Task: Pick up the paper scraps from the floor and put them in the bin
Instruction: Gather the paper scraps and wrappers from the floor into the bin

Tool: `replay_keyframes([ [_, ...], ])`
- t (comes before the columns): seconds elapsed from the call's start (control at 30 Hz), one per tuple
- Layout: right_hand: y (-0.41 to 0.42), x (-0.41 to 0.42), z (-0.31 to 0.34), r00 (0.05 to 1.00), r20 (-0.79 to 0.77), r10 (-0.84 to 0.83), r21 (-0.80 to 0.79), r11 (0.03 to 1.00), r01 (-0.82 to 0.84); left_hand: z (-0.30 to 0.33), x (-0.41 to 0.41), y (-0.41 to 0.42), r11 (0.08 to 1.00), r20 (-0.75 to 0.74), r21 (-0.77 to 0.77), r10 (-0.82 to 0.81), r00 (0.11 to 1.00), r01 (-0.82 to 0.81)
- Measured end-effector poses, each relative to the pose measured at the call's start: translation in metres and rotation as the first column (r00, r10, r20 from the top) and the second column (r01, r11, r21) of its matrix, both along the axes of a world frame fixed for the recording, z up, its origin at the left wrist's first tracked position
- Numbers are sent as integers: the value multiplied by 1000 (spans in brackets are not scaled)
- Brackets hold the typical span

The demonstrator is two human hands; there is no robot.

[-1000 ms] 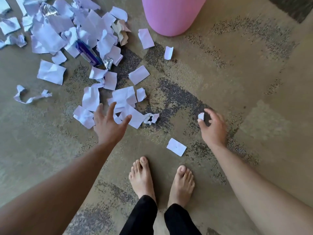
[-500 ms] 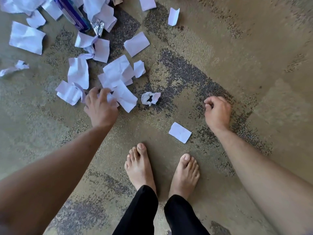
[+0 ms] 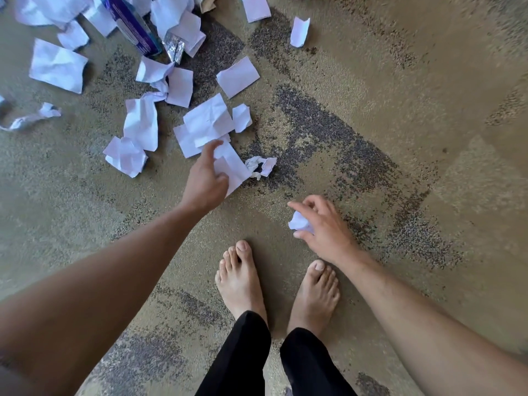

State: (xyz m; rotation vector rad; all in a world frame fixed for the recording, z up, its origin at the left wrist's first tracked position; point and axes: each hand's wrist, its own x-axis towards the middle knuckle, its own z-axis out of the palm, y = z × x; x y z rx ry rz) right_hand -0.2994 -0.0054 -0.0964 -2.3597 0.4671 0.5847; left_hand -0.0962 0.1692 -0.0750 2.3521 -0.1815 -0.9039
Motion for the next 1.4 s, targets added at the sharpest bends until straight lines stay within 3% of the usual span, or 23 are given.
replay_keyframes([
  [0.17,7,2,-1,993,-14,120,-131,984,-121,-15,3,-1,928,25,112,-361,932,356],
  [0.27,4,4,-2,991,-17,136,-166,976,-137,-20,7,-2,870,11,213,-458,889,445],
  [0.5,2,5,-2,986,-54,156,-200,966,-164,-15,24,-1,877,65,294,-415,907,380],
  [0.73,-3,13,7,985,-130,115,-97,987,-129,-7,17,13,947,155,168,-301,941,275],
  [0.93,-7,58,23,964,-140,-224,114,964,241,7,31,10,979,180,159,-157,971,129],
  [1.03,-3,90,30,946,-109,-306,240,915,324,10,46,6,985,123,143,-112,986,94],
  [1.2,8,131,15,954,-64,-292,237,924,298,5,75,-1,967,20,224,-127,992,119],
  [1.4,26,146,0,1000,5,15,28,999,-16,-2,83,-8,960,-7,238,-148,989,146],
])
